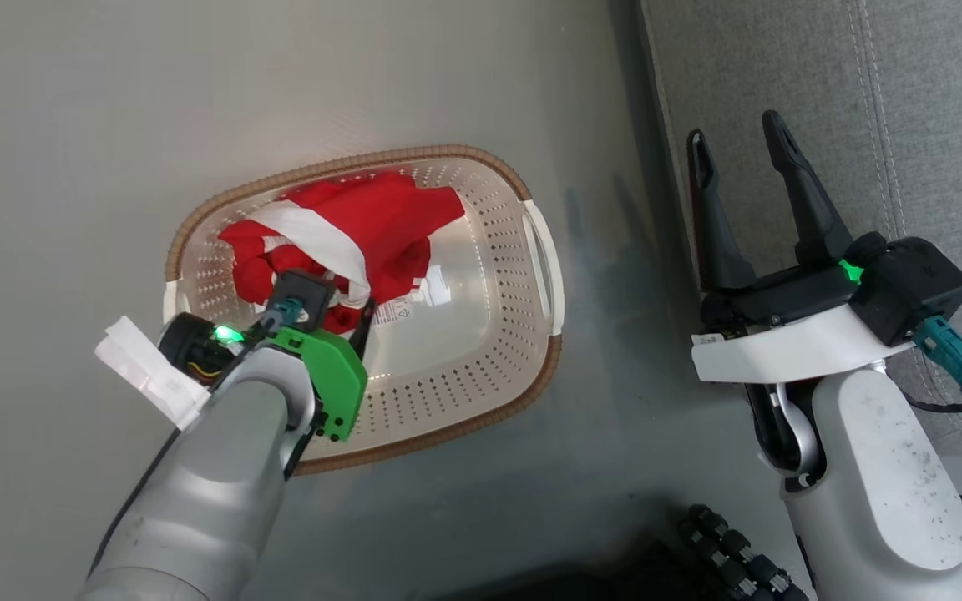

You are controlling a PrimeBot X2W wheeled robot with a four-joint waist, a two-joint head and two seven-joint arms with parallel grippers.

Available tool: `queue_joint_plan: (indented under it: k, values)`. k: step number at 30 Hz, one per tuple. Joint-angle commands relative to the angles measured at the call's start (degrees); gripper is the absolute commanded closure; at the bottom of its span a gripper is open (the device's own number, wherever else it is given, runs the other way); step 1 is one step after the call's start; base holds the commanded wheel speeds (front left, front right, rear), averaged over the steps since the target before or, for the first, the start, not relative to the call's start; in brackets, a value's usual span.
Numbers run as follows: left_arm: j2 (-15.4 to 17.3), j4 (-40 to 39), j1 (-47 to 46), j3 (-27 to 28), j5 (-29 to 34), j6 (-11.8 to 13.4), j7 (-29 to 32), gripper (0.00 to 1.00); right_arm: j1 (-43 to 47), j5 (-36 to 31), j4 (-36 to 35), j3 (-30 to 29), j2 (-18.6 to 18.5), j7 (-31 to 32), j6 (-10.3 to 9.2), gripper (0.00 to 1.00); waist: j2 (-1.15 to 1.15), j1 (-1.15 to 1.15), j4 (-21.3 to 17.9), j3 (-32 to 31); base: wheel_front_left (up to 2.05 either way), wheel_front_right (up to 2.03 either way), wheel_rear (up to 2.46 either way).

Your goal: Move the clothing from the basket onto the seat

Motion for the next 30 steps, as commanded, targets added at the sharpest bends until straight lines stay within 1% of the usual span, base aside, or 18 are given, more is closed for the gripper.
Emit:
queue_joint_plan:
  k: [1, 7, 21, 28, 29, 30]
  values:
    - [1.15, 0.97, -1.68, 0.38, -0.42, -0.16, 0.07, 0.00, -0.88, 0.57, -0.45, 0.32, 0.00, -0.25, 0.00, 0.00, 0.00, -0.01, -2.77, 3.90, 0.00, 0.00, 0.00]
    - [2.82, 3.63, -5.43, 1.12, -1.90, -0.16, -0.35, 0.00, -1.68, 1.80, -1.23, 0.65, 0.00, -0.26, 0.00, 0.00, 0.00, -0.01, -3.67, 6.80, 0.00, 0.00, 0.00]
    - [3.97, 4.84, -11.50, 0.90, -2.69, -0.15, -2.31, 0.00, -3.01, 3.92, -1.13, 2.28, -0.01, -0.27, 0.00, 0.00, 0.00, -0.01, -4.29, 10.34, 0.00, 0.00, 0.00]
    - [4.53, 4.40, -13.07, 1.50, -3.45, 0.41, -3.13, 0.00, -3.53, 5.08, -0.96, 2.84, -0.01, -0.28, 0.00, 0.00, 0.00, -0.01, -4.86, 11.02, 0.00, 0.00, 0.00]
    - [4.61, 4.31, -13.19, 1.52, -3.50, 0.46, -3.26, 0.56, -3.58, 5.13, -0.89, 2.83, -0.02, -0.28, 0.00, 0.00, 0.00, -0.01, -4.92, 11.09, 0.00, 0.00, 0.00]
    - [4.63, 4.27, -13.21, 1.51, -3.49, 0.44, -3.31, 1.00, -3.58, 5.10, -0.85, 2.79, -0.02, -0.28, 0.00, 0.00, 0.00, -0.01, -4.93, 11.09, 0.00, 0.00, 0.00]
